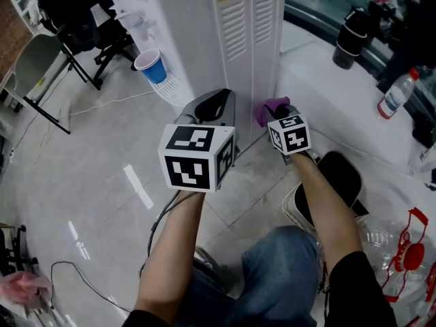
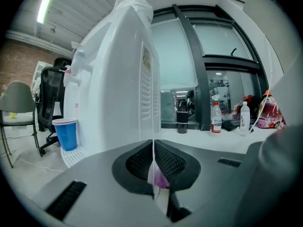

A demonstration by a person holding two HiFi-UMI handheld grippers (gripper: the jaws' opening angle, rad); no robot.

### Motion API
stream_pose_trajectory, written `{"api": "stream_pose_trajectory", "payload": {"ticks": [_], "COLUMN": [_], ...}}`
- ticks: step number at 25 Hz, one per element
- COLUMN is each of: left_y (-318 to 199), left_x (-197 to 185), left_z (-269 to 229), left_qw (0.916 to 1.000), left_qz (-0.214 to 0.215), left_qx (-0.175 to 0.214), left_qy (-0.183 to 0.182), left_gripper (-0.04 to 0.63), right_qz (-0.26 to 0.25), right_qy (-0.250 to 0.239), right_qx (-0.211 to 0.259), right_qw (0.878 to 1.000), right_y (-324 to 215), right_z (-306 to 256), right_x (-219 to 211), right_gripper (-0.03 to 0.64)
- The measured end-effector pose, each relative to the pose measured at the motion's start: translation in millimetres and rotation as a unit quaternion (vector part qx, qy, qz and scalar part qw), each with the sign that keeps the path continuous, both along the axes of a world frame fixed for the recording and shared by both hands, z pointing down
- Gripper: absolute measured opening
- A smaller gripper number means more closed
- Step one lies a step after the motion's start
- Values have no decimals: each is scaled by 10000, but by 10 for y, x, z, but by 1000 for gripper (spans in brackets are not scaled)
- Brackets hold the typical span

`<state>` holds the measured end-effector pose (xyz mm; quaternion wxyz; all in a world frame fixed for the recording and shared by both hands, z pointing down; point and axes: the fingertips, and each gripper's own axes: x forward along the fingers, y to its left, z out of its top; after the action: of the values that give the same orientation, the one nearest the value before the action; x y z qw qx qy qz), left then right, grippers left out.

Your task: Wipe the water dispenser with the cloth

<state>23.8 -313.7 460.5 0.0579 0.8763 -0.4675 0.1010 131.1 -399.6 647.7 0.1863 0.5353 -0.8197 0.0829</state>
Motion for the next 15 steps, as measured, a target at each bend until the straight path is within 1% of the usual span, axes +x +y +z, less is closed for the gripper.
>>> {"api": "stream_pose_trajectory", "payload": {"ticks": [4, 9, 12, 15], "left_y": [-28, -44, -34, -41], "left_x": [9, -55, -61, -55], "left_z": [-9, -36, -47, -72], "left_qw": [10000, 10000, 10000, 9999], "left_qz": [56, 8, 23, -6], "left_qx": [-14, 11, 11, 60], "left_qy": [61, -5, -28, -100], "left_gripper": [32, 32, 32, 32], "right_qz": [98, 77, 73, 17], "right_qy": [-116, -90, -79, -76], "right_qx": [-316, -623, -579, -363], "right_qw": [9994, 9980, 9983, 9993], "right_y": [-23, 29, 65, 117], "right_z": [366, 749, 710, 435], "right_x": [-11, -68, -42, -23], "right_gripper": [46, 46, 46, 46]}}
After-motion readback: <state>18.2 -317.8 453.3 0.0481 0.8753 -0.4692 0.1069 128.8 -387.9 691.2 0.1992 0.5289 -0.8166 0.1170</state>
